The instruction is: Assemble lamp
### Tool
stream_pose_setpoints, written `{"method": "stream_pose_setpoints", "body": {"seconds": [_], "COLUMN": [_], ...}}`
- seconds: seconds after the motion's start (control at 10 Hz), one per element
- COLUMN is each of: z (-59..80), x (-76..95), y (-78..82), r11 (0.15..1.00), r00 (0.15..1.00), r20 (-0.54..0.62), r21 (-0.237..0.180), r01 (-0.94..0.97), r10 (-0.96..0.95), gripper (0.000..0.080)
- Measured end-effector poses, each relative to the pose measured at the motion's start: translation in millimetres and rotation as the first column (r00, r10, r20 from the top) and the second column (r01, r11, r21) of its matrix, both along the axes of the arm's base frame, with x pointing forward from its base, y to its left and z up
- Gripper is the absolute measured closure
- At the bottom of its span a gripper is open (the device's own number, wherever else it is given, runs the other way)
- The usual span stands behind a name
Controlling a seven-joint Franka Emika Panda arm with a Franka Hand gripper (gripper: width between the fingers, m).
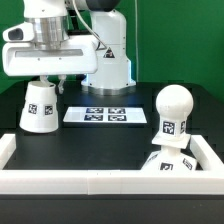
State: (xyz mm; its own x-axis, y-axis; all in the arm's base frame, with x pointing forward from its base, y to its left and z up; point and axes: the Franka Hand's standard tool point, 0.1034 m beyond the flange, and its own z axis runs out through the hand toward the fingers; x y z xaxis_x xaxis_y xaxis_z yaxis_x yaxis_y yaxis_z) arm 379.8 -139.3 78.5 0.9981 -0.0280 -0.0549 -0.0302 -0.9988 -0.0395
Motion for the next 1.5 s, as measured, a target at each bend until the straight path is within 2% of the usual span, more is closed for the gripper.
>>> {"method": "stream_pose_setpoints", "body": {"seconds": [0.3, 0.4, 0.6, 0.8, 1.0, 1.1, 1.2, 1.3, 1.5], "z": [0.0, 1.3, 21.5, 43.3, 70.6, 84.2, 91.4, 92.6, 90.3], "x": [0.1, 0.6, 10.2, 27.8, 53.7, 72.5, 88.5, 93.7, 90.8], "y": [0.2, 4.7, 36.7, 60.9, 85.1, 97.6, 102.4, 102.6, 102.1], "r11": [1.0, 1.0, 0.999, 0.998, 0.995, 0.992, 0.991, 0.99, 0.99], "r00": [1.0, 1.0, 1.0, 1.0, 0.998, 0.995, 0.994, 0.993, 0.993], "r20": [0.0, -0.006, -0.022, -0.004, -0.004, -0.013, -0.003, 0.002, -0.004], "r21": [0.0, 0.004, 0.044, 0.065, 0.079, 0.084, 0.081, 0.078, 0.078], "r01": [0.0, 0.008, 0.02, 0.015, 0.067, 0.098, 0.11, 0.114, 0.116], "r10": [0.0, -0.008, -0.019, -0.015, -0.067, -0.097, -0.11, -0.115, -0.116], "gripper": [0.0752, 0.0752, 0.0752, 0.0752, 0.0752, 0.0752, 0.0752, 0.0752, 0.0752]}}
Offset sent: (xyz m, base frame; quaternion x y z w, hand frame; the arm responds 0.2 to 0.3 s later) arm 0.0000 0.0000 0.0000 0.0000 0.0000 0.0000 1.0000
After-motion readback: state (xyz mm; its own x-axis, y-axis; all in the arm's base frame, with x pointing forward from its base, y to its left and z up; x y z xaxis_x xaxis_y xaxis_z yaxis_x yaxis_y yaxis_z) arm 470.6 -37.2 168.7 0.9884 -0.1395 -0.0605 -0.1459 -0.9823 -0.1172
